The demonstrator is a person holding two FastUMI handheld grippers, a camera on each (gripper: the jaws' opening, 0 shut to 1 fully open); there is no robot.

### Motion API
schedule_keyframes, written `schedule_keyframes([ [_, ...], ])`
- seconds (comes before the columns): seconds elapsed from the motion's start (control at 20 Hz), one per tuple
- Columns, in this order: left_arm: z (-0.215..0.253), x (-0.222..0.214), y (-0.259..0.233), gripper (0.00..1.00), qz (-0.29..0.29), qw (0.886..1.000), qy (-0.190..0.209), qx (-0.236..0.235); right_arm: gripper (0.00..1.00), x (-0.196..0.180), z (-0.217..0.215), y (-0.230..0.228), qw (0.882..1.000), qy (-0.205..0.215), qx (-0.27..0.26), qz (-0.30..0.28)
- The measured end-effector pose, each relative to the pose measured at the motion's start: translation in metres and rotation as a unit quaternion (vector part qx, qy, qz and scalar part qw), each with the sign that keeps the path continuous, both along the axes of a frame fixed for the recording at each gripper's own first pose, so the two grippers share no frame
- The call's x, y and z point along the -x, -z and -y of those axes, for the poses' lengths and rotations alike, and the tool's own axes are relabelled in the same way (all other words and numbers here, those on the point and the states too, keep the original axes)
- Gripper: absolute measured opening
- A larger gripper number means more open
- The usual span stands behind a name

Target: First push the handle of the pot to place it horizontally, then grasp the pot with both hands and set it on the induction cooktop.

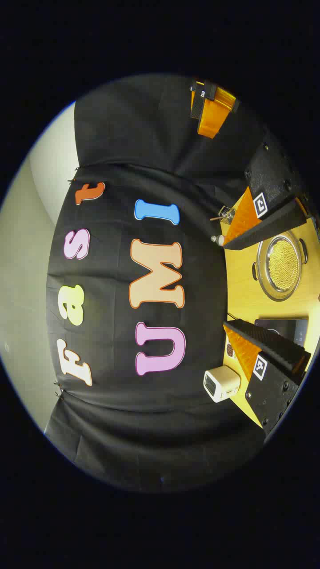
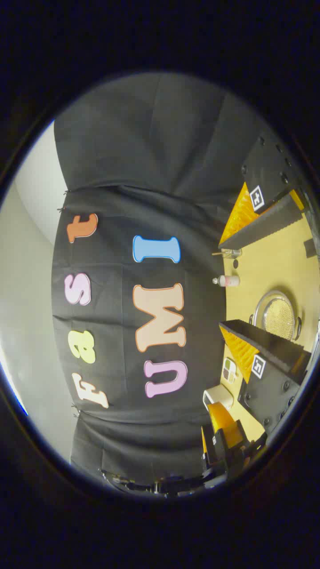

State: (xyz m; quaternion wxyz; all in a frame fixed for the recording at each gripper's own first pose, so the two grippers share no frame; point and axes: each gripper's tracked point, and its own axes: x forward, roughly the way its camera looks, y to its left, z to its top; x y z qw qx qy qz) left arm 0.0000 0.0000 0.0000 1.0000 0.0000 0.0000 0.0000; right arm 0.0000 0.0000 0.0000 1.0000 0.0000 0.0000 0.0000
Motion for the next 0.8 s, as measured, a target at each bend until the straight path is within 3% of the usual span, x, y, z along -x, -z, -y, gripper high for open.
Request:
schedule_keyframes([
  [0.3, 0.001, 0.000, 0.002, 0.96, -0.001, 1.000, -0.003, 0.011, 0.97, -0.003, 0.006, -0.003, 1.000, 0.000, -0.008, 0.005],
  [0.35, -0.001, 0.000, 0.003, 0.92, -0.001, 1.000, -0.004, 0.010, 0.97, -0.004, 0.005, -0.003, 1.000, -0.002, -0.009, 0.006],
  [0.55, -0.003, 0.001, 0.006, 0.99, -0.005, 1.000, 0.001, 0.010, 0.97, -0.005, -0.002, 0.001, 1.000, -0.004, -0.008, 0.001],
  [0.6, -0.005, 0.001, 0.006, 0.92, -0.007, 1.000, 0.001, 0.008, 0.98, -0.005, -0.003, 0.001, 1.000, -0.002, -0.007, 0.001],
  [0.8, -0.009, 0.001, 0.012, 0.96, -0.015, 1.000, 0.006, 0.004, 1.00, -0.006, -0.008, 0.003, 1.000, 0.005, -0.004, 0.000],
])
